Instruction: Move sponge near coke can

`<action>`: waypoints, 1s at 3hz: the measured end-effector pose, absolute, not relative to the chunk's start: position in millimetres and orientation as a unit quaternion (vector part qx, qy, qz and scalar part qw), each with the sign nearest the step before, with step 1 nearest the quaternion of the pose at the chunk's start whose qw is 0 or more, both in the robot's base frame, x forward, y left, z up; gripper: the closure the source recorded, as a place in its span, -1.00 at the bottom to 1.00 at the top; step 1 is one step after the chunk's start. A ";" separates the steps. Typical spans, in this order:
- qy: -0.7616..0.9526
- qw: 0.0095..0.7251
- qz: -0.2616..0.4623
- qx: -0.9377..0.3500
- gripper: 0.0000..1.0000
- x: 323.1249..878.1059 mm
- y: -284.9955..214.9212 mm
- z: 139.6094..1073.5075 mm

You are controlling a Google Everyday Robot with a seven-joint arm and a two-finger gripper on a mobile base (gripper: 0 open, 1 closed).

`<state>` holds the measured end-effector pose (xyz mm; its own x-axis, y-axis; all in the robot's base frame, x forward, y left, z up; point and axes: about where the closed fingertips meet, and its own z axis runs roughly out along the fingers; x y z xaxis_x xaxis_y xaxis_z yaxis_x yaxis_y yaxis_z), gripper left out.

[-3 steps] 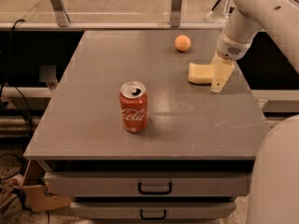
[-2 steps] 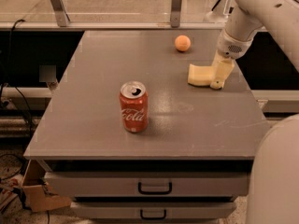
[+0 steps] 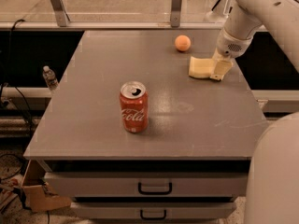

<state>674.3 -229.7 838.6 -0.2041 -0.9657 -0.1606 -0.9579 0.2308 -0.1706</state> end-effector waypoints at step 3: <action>0.714 0.139 -0.052 -0.685 1.00 649.0 -190.5 912.7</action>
Offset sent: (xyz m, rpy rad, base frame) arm -0.0340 0.0356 0.0894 -0.0631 -0.0931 0.1813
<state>649.0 -190.5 912.7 -0.0240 -0.9915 -0.1281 -0.9628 0.0574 -0.2640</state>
